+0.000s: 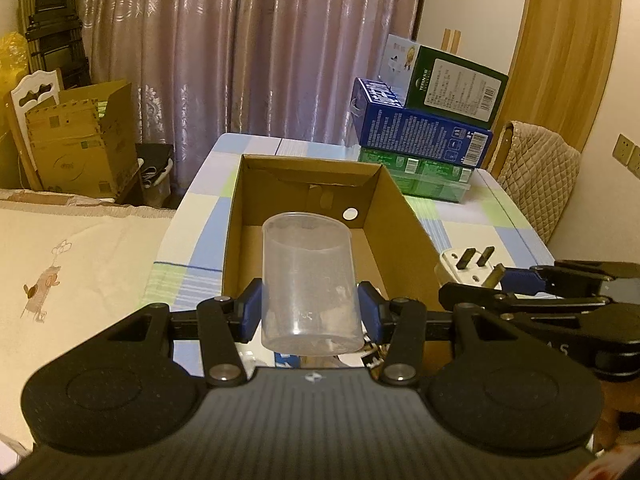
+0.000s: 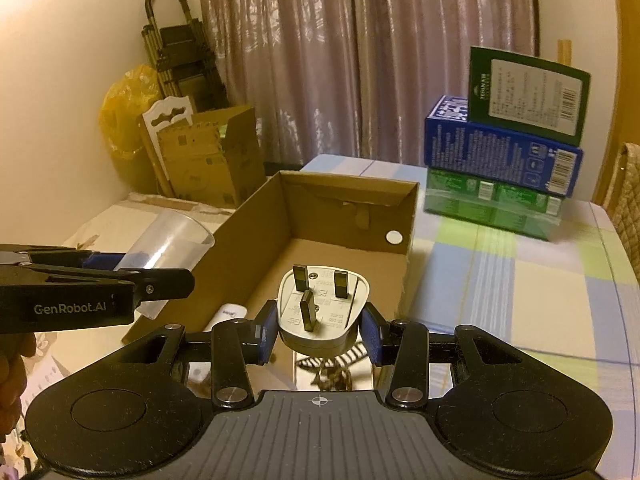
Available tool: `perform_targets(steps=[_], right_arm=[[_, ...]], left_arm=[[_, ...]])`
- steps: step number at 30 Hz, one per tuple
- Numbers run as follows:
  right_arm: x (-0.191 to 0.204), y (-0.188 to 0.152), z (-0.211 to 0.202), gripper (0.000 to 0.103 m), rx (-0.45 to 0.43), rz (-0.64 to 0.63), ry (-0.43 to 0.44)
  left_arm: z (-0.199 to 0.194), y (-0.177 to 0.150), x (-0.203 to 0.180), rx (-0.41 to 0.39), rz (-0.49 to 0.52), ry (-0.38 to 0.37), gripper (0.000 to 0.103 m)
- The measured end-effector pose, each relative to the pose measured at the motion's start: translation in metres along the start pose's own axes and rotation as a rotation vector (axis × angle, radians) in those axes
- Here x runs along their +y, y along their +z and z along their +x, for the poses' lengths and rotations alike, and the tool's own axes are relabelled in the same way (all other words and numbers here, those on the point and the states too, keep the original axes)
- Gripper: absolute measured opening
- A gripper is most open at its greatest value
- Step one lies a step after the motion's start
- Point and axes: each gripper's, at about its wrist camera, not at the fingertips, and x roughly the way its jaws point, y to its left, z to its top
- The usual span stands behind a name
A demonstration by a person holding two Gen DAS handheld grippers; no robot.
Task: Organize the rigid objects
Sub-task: 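Carry the clear cup and white plug over the box with both tools, then open the left tool to drop the cup into the box while the right tool holds the plug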
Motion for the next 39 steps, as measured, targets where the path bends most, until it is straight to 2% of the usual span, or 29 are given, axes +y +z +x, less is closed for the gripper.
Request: perform_targets(steps=[9,24,39], right_arm=[[-0.014,0.030,0.042,0.040,0.045,-0.011,-0.003],[-0.038,0.061,0.104,0.040,0.118,-0.067,-0.015],[-0.049,0.067,0.141,0.040,0.147,-0.093,-0.011]], left_arm=[[0.041,0.029,0.012,0.042,0.011,-0.026,0.045],[0.107,0.082,0.017,0.116,0.038,-0.056,0.045],[0.161,0.090,0.021,0.184,0.091,-0.016,0.045]])
